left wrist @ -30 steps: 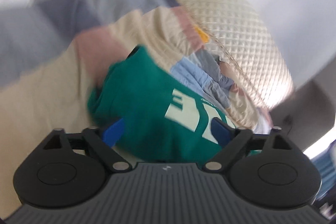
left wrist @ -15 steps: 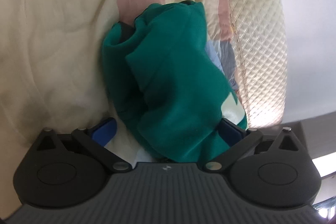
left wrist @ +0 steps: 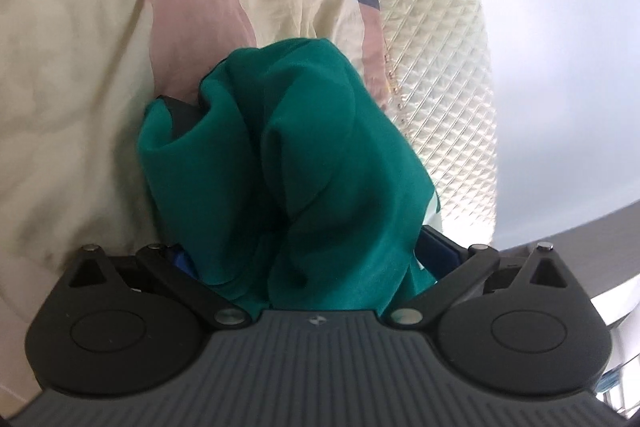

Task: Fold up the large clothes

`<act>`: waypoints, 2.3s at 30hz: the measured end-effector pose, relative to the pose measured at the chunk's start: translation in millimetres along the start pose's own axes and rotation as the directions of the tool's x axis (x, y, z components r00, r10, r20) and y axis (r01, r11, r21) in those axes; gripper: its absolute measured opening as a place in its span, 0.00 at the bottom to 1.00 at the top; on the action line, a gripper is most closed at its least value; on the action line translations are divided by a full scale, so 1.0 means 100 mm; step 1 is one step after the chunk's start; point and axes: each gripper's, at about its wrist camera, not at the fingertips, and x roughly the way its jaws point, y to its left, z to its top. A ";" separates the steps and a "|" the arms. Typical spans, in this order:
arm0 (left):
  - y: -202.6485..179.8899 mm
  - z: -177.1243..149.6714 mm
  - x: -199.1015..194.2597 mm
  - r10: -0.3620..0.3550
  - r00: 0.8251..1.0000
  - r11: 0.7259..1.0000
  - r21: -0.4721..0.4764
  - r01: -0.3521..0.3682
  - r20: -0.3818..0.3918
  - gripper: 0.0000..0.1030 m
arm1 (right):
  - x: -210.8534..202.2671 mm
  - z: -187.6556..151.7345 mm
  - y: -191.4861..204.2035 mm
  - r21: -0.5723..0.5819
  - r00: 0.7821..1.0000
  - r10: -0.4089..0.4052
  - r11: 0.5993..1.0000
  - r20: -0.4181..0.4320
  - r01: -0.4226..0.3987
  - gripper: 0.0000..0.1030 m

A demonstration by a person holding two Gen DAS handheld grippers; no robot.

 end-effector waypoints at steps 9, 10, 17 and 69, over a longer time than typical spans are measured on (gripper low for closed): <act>0.04 0.06 0.06 0.016 1.000 0.998 -0.062 -0.015 0.024 0.99 | 0.24 0.02 0.01 -0.042 0.998 -0.055 0.998 0.031 0.056 0.92; 0.02 0.04 0.06 0.032 0.999 0.999 -0.045 -0.030 0.030 0.95 | 0.26 0.01 0.02 -0.056 0.998 -0.056 0.997 0.034 0.058 0.91; -0.20 -0.05 0.01 0.140 0.989 0.981 0.127 -0.146 0.051 0.60 | 0.27 0.01 0.11 -0.167 0.998 -0.048 0.985 0.033 0.053 0.46; -3.49 -1.79 1.85 -0.065 0.989 0.841 0.526 0.127 -0.134 0.42 | -1.44 2.47 1.57 -0.477 0.919 0.174 0.879 0.354 0.018 0.34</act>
